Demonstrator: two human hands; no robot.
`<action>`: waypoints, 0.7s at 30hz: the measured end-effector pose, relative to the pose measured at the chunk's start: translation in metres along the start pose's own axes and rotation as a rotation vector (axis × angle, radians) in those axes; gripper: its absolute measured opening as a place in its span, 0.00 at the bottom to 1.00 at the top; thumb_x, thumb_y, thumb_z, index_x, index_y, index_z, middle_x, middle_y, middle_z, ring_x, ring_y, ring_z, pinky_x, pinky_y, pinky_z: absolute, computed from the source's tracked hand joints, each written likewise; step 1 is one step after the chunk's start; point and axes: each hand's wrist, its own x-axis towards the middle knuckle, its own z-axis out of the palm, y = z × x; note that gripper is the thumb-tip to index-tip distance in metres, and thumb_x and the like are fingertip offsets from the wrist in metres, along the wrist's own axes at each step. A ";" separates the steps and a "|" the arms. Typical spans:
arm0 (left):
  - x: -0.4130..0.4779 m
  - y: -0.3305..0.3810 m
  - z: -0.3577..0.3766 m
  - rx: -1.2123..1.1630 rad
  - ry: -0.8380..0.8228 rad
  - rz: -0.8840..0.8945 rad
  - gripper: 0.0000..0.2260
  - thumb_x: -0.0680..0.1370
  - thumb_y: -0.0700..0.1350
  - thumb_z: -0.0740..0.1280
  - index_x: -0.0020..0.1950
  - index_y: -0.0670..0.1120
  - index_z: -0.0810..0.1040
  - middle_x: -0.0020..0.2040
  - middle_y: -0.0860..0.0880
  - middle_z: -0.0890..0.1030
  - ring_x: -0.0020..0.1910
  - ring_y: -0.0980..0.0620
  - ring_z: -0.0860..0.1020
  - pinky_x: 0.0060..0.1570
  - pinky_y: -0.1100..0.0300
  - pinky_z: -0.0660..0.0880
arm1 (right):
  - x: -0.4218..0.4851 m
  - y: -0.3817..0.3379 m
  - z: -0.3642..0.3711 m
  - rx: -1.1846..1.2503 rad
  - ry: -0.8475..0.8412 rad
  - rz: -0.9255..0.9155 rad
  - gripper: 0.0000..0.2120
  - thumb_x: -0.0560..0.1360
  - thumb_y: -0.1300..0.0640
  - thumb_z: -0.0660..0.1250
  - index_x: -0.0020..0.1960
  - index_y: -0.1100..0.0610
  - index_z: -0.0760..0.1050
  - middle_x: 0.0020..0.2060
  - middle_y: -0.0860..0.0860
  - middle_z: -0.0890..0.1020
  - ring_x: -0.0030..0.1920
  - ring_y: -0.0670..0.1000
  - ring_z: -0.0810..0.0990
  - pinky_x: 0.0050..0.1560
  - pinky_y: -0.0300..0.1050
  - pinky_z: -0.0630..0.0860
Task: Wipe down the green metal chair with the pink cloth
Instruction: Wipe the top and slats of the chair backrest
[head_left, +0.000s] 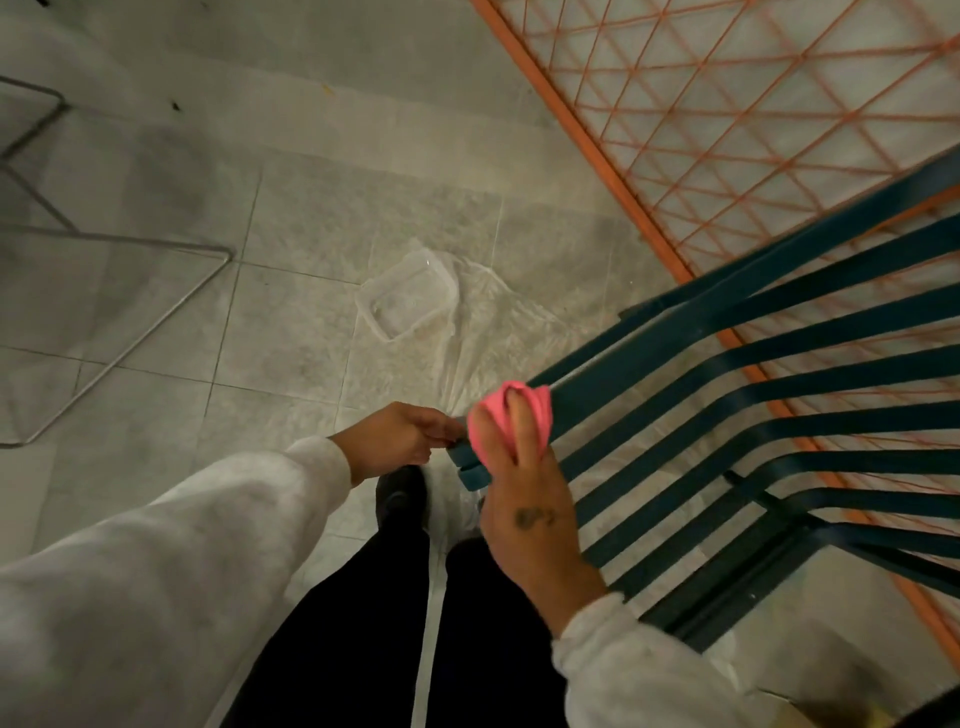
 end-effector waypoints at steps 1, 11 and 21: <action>0.000 -0.001 -0.001 -0.021 -0.003 -0.009 0.22 0.73 0.27 0.59 0.63 0.42 0.79 0.60 0.45 0.82 0.61 0.51 0.79 0.53 0.66 0.79 | -0.006 -0.008 0.011 -0.075 -0.040 -0.046 0.36 0.72 0.64 0.62 0.79 0.50 0.62 0.80 0.53 0.57 0.61 0.57 0.77 0.54 0.49 0.81; 0.005 -0.009 -0.022 0.391 -0.029 0.030 0.24 0.76 0.32 0.57 0.67 0.53 0.76 0.71 0.49 0.73 0.71 0.49 0.70 0.70 0.56 0.65 | 0.002 -0.012 0.074 -0.518 -0.410 -0.122 0.36 0.81 0.62 0.59 0.81 0.64 0.41 0.66 0.68 0.70 0.49 0.64 0.76 0.47 0.61 0.78; 0.005 0.013 -0.014 -0.024 -0.072 0.125 0.17 0.77 0.32 0.62 0.60 0.46 0.82 0.56 0.50 0.84 0.58 0.55 0.81 0.57 0.63 0.74 | 0.000 0.019 0.008 -0.162 0.011 -0.139 0.40 0.72 0.62 0.57 0.81 0.43 0.51 0.79 0.51 0.61 0.57 0.56 0.80 0.49 0.52 0.80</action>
